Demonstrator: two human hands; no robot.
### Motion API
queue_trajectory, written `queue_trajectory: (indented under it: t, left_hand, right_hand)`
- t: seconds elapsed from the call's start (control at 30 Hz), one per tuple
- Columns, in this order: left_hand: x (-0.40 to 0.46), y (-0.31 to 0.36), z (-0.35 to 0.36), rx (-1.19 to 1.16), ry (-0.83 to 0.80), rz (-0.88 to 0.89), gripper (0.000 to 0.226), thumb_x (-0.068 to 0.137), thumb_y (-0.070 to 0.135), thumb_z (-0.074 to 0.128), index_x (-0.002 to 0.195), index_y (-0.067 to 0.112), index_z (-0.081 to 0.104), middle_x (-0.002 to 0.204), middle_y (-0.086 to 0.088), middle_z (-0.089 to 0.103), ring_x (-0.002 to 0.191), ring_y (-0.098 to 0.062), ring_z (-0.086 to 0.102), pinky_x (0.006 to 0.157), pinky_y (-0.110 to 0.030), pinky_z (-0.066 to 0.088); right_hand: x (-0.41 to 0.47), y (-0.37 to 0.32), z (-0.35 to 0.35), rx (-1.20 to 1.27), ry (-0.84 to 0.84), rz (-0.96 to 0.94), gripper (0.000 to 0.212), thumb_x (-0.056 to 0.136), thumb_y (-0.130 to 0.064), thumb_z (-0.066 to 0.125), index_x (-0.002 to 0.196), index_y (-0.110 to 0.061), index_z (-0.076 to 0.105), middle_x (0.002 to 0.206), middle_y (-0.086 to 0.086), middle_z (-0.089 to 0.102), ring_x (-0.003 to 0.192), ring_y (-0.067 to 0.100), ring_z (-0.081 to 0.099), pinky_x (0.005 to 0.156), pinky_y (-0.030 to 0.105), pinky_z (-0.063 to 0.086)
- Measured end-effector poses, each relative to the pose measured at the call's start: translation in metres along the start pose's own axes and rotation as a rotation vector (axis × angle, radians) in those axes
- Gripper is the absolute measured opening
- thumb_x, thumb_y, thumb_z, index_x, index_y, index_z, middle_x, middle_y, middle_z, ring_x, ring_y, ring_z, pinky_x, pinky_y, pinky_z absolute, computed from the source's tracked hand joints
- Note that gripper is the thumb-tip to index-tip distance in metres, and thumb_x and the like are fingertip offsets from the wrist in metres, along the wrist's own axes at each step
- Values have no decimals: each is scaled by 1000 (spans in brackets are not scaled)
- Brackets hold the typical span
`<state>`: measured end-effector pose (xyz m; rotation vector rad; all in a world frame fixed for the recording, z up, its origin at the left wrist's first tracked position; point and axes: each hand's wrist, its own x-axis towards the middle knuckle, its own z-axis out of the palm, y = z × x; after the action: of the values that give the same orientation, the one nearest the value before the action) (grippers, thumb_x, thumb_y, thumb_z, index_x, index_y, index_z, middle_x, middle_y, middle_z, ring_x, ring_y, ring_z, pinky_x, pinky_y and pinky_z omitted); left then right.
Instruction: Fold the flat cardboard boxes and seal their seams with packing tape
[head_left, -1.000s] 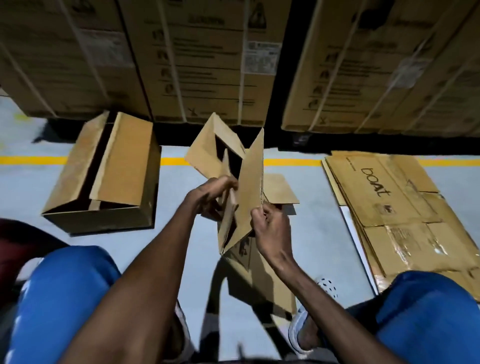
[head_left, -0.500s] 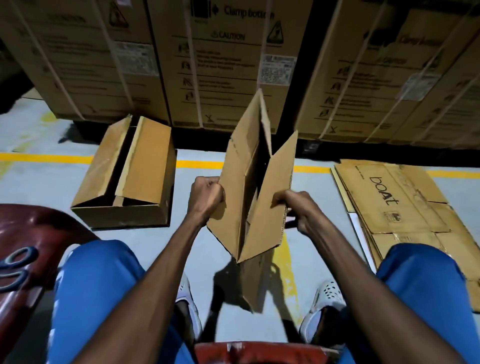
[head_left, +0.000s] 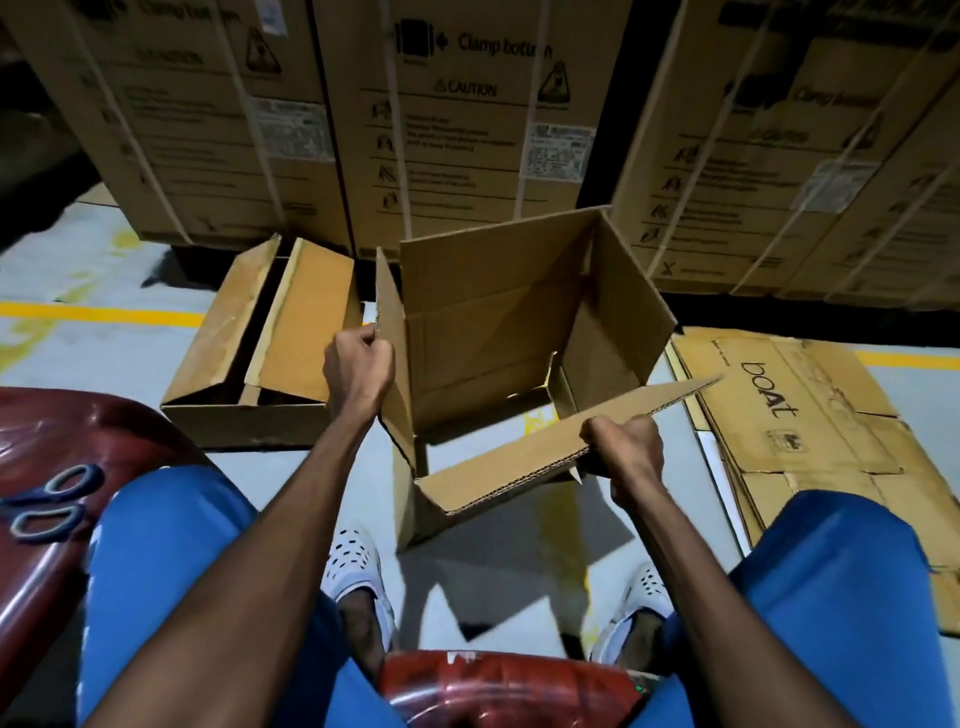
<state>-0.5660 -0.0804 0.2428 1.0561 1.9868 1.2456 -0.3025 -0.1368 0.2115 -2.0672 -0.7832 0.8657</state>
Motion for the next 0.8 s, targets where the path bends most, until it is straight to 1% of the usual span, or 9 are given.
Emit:
queue_trajectory:
  t: [0.13,0.27,0.33,0.37,0.43,0.53,0.67,0.73,0.8]
  left_hand:
    - [10,0,-5,15,56,-17,38,84,1,52,114,7,74,106,-8,73,77,-22,56,54,-23,36]
    - [22,-4,-4,59,16,17,36,90,8,55,122,12,71,96,-5,68,72,-19,58,55,-22,42]
    - [23,-6,1,48,-16,-10,37,89,15,58,125,16,70,103,-8,71,84,-26,64,67,-33,56]
    - [24,-7,4,40,-23,-30,36,89,18,58,123,15,70,104,-9,71,88,-28,65,73,-39,58]
    - [23,-5,9,6,-20,-70,28,91,18,56,113,10,72,100,-9,69,86,-27,63,71,-32,52]
    - [14,1,18,-56,35,-109,15,92,9,54,89,6,69,90,-7,64,69,-18,54,63,-25,40]
    - [-4,4,37,-198,164,-212,19,86,6,51,73,18,59,86,-4,64,76,-24,58,79,-34,47]
    - [-16,10,49,-321,242,-293,20,84,14,48,86,18,67,97,-3,70,92,-28,65,90,-43,54]
    - [-35,14,61,-417,298,-352,27,89,20,47,110,22,65,110,2,65,101,-24,62,100,-44,48]
  right_hand:
    - [0,4,3,15,50,13,52,59,-29,69,100,-1,54,97,17,68,86,39,67,78,49,60]
    - [12,3,-5,-28,131,-35,119,61,-21,81,153,-11,6,150,23,40,105,43,62,82,41,52]
    - [25,-1,-13,-22,147,-46,128,63,-17,83,156,-13,-6,149,22,40,104,41,61,83,43,53]
    - [31,-2,-16,14,134,-34,126,66,-15,83,156,-12,-6,137,20,51,100,38,61,85,45,55]
    - [37,-5,-18,187,57,30,115,72,-8,77,155,-13,-3,114,13,61,95,30,63,81,45,59]
    - [38,-11,-9,406,-48,62,95,74,-4,70,150,-18,15,115,16,63,95,30,67,68,44,63]
    - [32,-28,3,437,-57,49,76,62,-16,65,132,-18,35,98,7,58,79,23,57,65,53,62]
    - [27,-31,8,392,-97,54,71,63,-18,61,130,-20,35,91,4,55,77,25,58,61,50,61]
    - [24,-34,10,399,-101,34,55,70,-15,55,122,-18,41,94,4,56,82,26,59,63,45,61]
